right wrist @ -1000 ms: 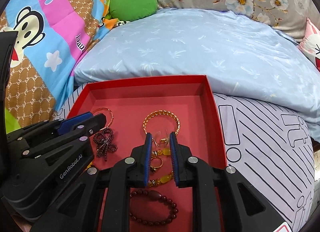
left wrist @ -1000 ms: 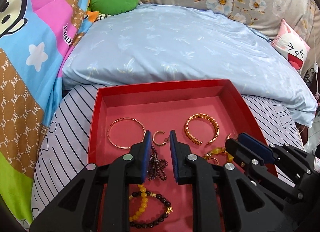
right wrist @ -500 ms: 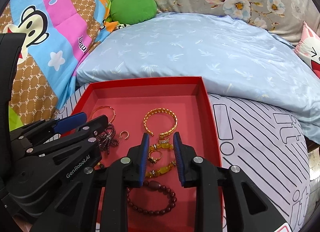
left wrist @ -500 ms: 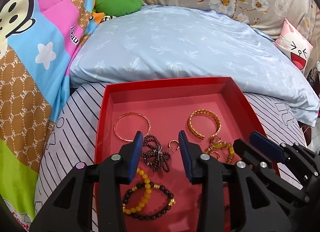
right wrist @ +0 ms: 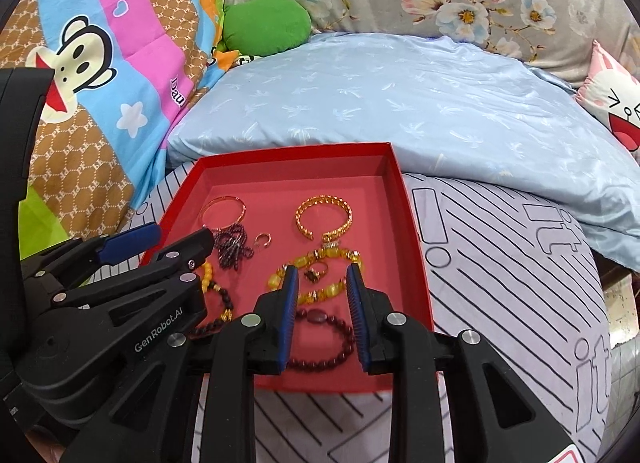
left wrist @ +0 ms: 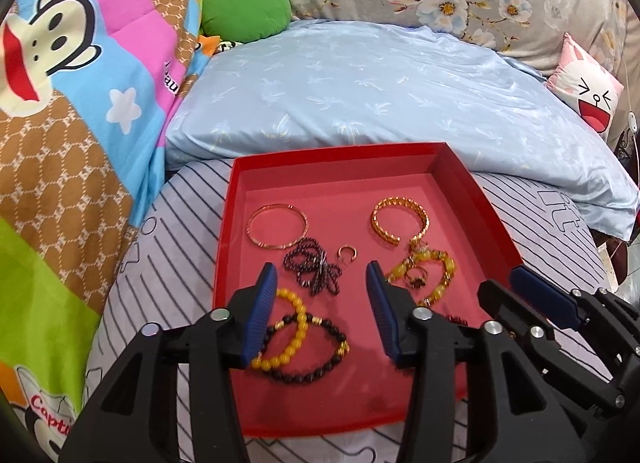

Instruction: Organize jewelry

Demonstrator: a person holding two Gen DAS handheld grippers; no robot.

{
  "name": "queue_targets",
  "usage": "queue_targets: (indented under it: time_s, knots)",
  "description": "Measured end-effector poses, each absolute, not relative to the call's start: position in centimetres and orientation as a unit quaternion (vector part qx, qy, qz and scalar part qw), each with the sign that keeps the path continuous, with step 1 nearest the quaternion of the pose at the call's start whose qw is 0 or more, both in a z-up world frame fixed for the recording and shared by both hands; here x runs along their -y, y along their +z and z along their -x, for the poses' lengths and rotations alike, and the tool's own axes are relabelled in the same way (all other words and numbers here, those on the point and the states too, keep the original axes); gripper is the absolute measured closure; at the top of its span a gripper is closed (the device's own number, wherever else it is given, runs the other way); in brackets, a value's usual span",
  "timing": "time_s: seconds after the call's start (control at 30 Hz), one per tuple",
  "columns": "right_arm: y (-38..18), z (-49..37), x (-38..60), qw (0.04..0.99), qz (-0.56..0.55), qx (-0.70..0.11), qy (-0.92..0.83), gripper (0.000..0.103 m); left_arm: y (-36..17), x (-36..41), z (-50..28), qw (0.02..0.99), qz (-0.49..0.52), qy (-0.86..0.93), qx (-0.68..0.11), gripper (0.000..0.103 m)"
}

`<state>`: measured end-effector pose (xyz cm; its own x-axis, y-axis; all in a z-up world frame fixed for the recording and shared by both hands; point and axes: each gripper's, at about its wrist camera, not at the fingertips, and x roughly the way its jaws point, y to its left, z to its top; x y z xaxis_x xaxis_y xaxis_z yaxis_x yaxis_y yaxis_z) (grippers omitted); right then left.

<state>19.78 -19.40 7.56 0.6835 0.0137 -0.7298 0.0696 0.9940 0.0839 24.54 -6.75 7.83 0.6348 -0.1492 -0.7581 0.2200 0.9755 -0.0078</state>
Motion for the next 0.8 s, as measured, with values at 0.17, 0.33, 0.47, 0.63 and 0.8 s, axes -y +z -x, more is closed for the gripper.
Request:
queue_targets:
  time_s: [0.17, 0.33, 0.47, 0.63, 0.8]
  knots:
    - [7.9, -18.0, 19.4, 0.917, -0.057, -0.395, -0.024, 0.066, 8.2, 6.2, -22.9, 0.905, -0.040, -0.093, -0.414, 0.049]
    - [7.8, -16.3, 19.8, 0.917, -0.063, -0.393, -0.032, 0.056, 8.2, 5.7, -21.3, 0.907, -0.044, -0.079, -0.412, 0.036]
    - [7.7, -15.1, 19.7, 0.917, -0.052, -0.393, -0.039, 0.051, 8.0, 5.4, -20.2, 0.905, -0.046, -0.073, -0.417, 0.032]
    - [7.9, -13.5, 19.9, 0.917, -0.050, -0.392, -0.049, 0.034, 7.7, 4.6, -18.9, 0.905, -0.040, -0.055, -0.420, 0.019]
    - [7.9, -12.0, 20.1, 0.919, -0.053, -0.386, -0.052, 0.019, 7.7, 3.6, -17.8, 0.906, -0.031, -0.041, -0.419, 0.011]
